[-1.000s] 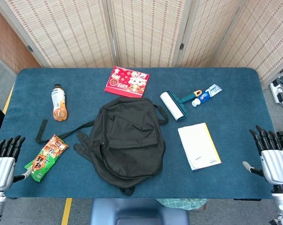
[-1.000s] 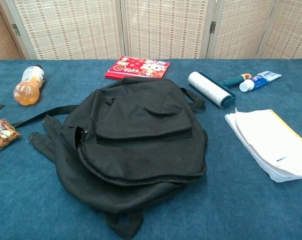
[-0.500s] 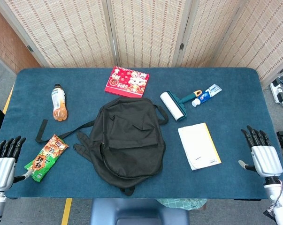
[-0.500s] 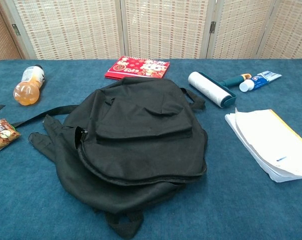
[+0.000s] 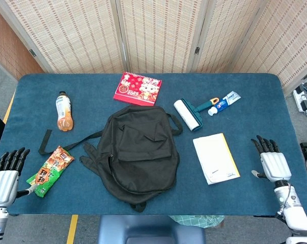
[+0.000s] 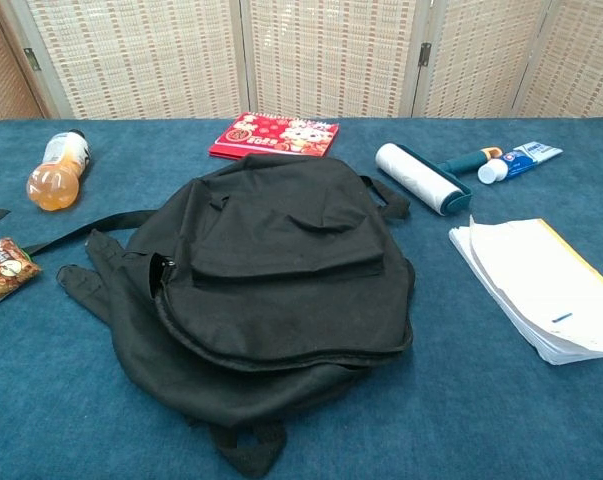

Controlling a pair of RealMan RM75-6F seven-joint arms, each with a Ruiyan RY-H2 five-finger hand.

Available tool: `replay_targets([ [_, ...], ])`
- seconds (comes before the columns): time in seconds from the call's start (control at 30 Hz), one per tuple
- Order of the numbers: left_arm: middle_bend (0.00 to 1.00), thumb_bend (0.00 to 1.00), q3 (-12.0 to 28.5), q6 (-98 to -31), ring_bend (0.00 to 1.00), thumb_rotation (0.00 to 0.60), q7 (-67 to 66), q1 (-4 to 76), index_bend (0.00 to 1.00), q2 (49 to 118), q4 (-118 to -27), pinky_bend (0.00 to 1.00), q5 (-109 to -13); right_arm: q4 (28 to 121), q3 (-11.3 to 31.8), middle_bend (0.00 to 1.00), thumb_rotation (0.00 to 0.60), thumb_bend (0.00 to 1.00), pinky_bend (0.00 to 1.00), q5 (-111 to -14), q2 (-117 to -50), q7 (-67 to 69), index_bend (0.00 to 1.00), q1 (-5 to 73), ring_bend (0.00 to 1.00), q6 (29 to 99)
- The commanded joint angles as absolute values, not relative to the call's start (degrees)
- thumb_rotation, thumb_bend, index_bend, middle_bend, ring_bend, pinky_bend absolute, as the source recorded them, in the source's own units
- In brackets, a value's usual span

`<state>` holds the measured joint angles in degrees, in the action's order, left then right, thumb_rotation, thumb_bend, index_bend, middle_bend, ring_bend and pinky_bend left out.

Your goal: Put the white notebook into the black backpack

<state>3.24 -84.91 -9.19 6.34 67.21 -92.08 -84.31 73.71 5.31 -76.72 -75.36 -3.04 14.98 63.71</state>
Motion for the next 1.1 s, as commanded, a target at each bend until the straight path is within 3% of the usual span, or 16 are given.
replay_targets([
  [0.03,0.1,0.07,3.24,-84.76,0.09,0.6,-9.2,6.45,0.09,67.33,-92.03,0.07,-84.32,70.39,5.39,0.0,0.6,0.07,0.0,-76.06,-77.67,-2.09,0.0,16.55,0.0,61.39],
  [0.67,0.1,0.07,3.16,-84.35,0.09,0.6,-9.41,6.63,0.09,67.36,-92.21,0.07,-84.13,59.15,3.78,0.0,0.6,0.07,0.0,-79.27,-85.39,1.13,0.0,21.56,0.0,56.64],
  [1.1,0.1,0.07,3.08,-84.29,0.09,0.6,-8.82,6.49,0.09,67.6,-91.75,0.07,-83.83,62.95,1.78,0.0,0.6,0.07,0.0,-84.28,-86.48,2.04,0.0,23.74,0.0,58.09],
])
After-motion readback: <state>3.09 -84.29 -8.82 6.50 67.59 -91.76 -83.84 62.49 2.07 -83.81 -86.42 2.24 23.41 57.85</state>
